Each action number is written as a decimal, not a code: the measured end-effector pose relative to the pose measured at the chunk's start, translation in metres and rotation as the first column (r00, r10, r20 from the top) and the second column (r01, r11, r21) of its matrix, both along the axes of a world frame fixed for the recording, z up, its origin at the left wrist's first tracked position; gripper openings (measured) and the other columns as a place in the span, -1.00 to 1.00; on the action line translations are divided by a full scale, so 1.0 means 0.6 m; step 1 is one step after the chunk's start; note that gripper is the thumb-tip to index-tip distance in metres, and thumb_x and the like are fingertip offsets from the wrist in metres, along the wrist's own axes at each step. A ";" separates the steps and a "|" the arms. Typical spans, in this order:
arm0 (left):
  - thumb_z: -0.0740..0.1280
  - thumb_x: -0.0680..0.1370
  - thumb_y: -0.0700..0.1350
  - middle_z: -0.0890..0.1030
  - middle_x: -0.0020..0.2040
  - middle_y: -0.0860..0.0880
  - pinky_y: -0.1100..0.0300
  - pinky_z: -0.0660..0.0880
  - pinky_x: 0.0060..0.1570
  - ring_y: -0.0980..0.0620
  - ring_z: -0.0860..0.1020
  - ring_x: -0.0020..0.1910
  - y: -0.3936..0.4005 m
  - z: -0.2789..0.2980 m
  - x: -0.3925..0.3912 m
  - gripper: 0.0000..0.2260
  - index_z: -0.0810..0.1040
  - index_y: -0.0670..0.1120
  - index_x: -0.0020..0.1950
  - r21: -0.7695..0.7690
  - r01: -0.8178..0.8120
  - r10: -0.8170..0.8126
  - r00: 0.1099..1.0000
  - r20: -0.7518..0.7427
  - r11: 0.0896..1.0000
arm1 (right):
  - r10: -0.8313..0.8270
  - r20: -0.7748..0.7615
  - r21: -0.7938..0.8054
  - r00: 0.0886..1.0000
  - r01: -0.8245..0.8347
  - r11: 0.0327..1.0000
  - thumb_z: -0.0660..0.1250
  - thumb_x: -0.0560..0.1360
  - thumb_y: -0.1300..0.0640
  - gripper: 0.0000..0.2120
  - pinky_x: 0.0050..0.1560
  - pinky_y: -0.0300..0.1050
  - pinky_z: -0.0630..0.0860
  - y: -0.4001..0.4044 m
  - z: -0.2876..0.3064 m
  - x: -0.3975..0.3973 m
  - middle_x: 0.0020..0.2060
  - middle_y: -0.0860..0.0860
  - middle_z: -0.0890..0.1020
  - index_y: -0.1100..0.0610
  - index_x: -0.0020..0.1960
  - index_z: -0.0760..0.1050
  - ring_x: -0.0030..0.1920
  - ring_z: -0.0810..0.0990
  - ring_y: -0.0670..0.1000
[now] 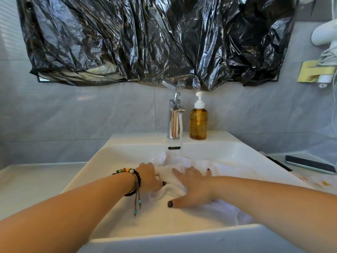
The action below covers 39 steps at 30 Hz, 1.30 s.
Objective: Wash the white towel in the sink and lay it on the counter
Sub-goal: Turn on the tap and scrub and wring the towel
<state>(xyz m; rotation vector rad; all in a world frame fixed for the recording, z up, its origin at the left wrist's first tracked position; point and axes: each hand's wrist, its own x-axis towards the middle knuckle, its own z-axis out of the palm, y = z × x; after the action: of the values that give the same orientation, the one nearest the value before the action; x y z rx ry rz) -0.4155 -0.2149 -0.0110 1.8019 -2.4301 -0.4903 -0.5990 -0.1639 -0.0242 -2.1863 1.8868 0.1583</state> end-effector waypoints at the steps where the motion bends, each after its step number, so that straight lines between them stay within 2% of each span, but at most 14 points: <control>1: 0.34 0.50 0.04 0.50 0.12 -0.09 0.21 0.44 -0.13 -0.04 0.51 0.04 -0.004 -0.002 -0.001 -0.60 0.39 -0.16 0.23 0.005 -0.033 0.033 0.999 -0.039 0.999 | 0.015 -0.056 -0.047 0.998 -0.018 0.999 0.12 0.38 -0.51 -0.07 0.45 0.36 -0.12 -0.002 -0.010 0.002 0.57 0.04 -0.05 -0.20 0.55 -0.26 0.56 -0.10 0.13; 6: 0.41 0.43 -0.04 0.48 -0.27 -0.05 0.25 0.38 -0.39 0.01 0.46 -0.27 -0.023 -0.009 0.004 -0.75 0.42 -0.17 -0.14 0.053 -0.068 0.074 0.988 -0.137 0.996 | 0.076 -0.200 -0.357 0.977 -0.145 0.923 0.01 0.59 -0.26 -0.45 0.21 0.17 0.28 -0.019 -0.023 0.004 0.34 0.10 0.29 -0.04 0.50 0.11 0.33 0.26 0.14; 9: 0.41 0.46 -0.10 0.54 -0.20 -0.08 0.16 0.51 -0.22 -0.04 0.52 -0.21 -0.023 -0.006 0.001 -0.80 0.42 -0.16 -0.10 0.102 -0.072 0.092 0.975 -0.200 0.992 | 0.094 -0.204 -0.441 0.974 -0.177 0.880 0.11 0.60 -0.03 -0.60 0.11 0.03 0.33 -0.039 -0.016 0.006 0.26 0.13 0.42 0.07 0.38 0.22 0.28 0.38 0.16; 12: 0.34 0.54 -0.18 0.61 0.00 -0.16 0.08 0.62 -0.01 -0.10 0.63 -0.04 -0.016 0.008 0.001 -0.86 0.40 -0.15 0.00 0.114 -0.067 0.100 0.943 -0.317 0.991 | 0.090 -0.153 -0.461 0.984 -0.152 0.874 0.11 0.60 -0.07 -0.61 -0.04 -0.06 0.42 -0.051 0.000 0.016 0.13 0.10 0.56 0.07 0.35 0.25 0.14 0.55 0.16; 14: 0.31 0.58 -0.17 0.59 0.07 -0.15 0.08 0.63 -0.04 -0.10 0.63 0.01 -0.013 0.020 0.006 -0.89 0.40 -0.10 0.06 0.093 -0.069 0.101 0.911 -0.401 0.993 | 0.081 0.020 -0.400 0.997 -0.066 0.914 0.14 0.60 -0.11 -0.72 -0.13 -0.09 0.39 -0.047 0.024 0.024 0.00 0.05 0.56 0.03 0.19 0.39 0.04 0.55 0.11; 17: 0.24 0.60 -0.13 0.58 -0.05 -0.06 0.19 0.55 -0.24 0.02 0.56 -0.18 -0.014 0.037 0.009 -0.96 0.41 -0.03 0.05 -0.005 -0.067 0.054 0.845 -0.532 0.998 | 0.057 0.291 -0.113 0.955 -0.025 0.993 0.29 0.53 -0.13 -0.76 -0.21 -0.20 0.35 -0.037 0.082 0.016 -0.21 -0.02 0.49 0.02 -0.15 0.48 -0.17 0.45 -0.02; 20: 0.18 0.62 -0.23 0.58 -0.18 -0.05 0.29 0.42 -0.38 0.06 0.51 -0.31 0.004 0.066 -0.004 -0.90 0.45 -0.07 0.03 -0.035 -0.044 0.004 0.672 -0.741 0.998 | -0.072 0.450 0.083 0.890 0.038 0.996 0.34 0.25 -0.18 -0.65 -0.18 -0.21 0.46 -0.021 0.128 -0.007 -0.25 -0.01 0.54 0.07 -0.13 0.56 -0.23 0.48 -0.04; 22: 0.16 0.60 -0.31 0.56 -0.25 -0.06 0.35 0.35 -0.51 0.10 0.49 -0.41 0.022 0.091 -0.016 -0.84 0.47 -0.09 0.00 -0.040 -0.026 -0.020 0.542 -0.840 0.999 | -0.144 0.555 0.069 0.820 0.127 0.990 0.38 0.30 -0.08 -0.51 -0.04 -0.19 0.56 -0.020 0.145 -0.019 -0.06 0.04 0.63 0.12 0.17 0.55 -0.12 0.58 -0.03; 25: 0.14 0.50 -0.43 0.53 -0.26 -0.10 0.33 0.29 -0.50 0.05 0.45 -0.42 0.038 0.121 -0.037 -0.70 0.51 -0.06 -0.16 0.002 0.027 -0.008 0.369 -0.929 1.000 | -0.161 0.728 0.015 0.666 0.220 0.975 0.51 0.25 0.13 -0.13 -0.06 -0.15 0.44 -0.025 0.152 -0.023 0.28 0.01 0.47 -0.08 0.48 0.22 0.18 0.50 0.02; 29: 0.13 0.47 -0.44 0.56 -0.28 -0.13 0.28 0.38 -0.44 -0.04 0.48 -0.33 0.027 0.135 -0.072 -0.67 0.54 -0.07 -0.23 0.077 0.040 0.065 0.240 -0.969 0.996 | -0.197 0.926 0.159 0.323 0.139 0.977 0.41 0.02 0.17 -0.27 -0.16 -0.09 0.44 -0.040 0.119 -0.020 -0.07 0.10 0.61 0.09 0.23 0.54 -0.09 0.57 0.07; 31: 0.11 0.51 -0.43 0.58 -0.26 -0.13 0.29 0.41 -0.45 -0.02 0.50 -0.33 0.012 0.129 -0.078 -0.68 0.54 -0.08 -0.12 0.097 -0.035 0.103 0.249 -0.963 0.995 | -0.185 0.926 0.104 0.328 0.249 0.963 0.48 0.06 0.11 -0.42 -0.14 -0.06 0.47 -0.033 0.113 -0.020 -0.12 0.12 0.64 0.15 0.08 0.61 -0.12 0.61 0.08; 34: 0.22 0.45 -0.33 0.60 -0.17 -0.18 0.18 0.46 -0.27 -0.08 0.54 -0.24 -0.011 0.106 -0.062 -0.76 0.54 -0.11 0.04 0.110 -0.126 0.148 0.352 -0.924 0.986 | -0.117 0.912 -0.047 0.393 0.385 0.922 0.53 0.34 0.11 -0.72 -0.17 -0.13 0.53 -0.037 0.117 -0.040 -0.12 0.04 0.68 0.10 0.02 0.59 -0.15 0.63 -0.01; 37: 0.40 0.42 -0.15 0.65 -0.10 -0.19 0.06 0.50 -0.10 -0.14 0.60 -0.13 -0.015 0.095 -0.033 -0.82 0.60 -0.16 0.00 0.157 -0.092 0.182 0.494 -0.850 0.983 | -0.015 0.979 -0.102 0.205 0.551 0.828 0.54 0.35 0.15 -0.74 -0.11 -0.09 0.58 -0.043 0.130 -0.058 -0.14 0.03 0.69 0.10 0.02 0.61 -0.10 0.67 0.04; 39: 0.50 0.38 0.01 0.69 -0.03 -0.18 0.10 0.51 -0.09 -0.16 0.64 -0.07 -0.007 0.094 -0.024 -0.66 0.65 -0.21 0.01 0.207 -0.007 0.175 0.563 -0.808 0.978 | 0.097 0.983 -0.171 0.157 0.574 0.801 0.55 0.33 0.13 -0.74 -0.03 -0.04 0.59 -0.039 0.145 -0.064 -0.14 0.03 0.71 0.08 0.00 0.63 -0.07 0.68 0.07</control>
<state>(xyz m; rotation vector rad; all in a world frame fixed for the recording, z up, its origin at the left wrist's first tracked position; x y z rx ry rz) -0.4302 -0.2193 0.0452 1.2565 -1.6368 -1.2479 -0.6374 -0.1873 0.0629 -1.3069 1.3867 -1.6585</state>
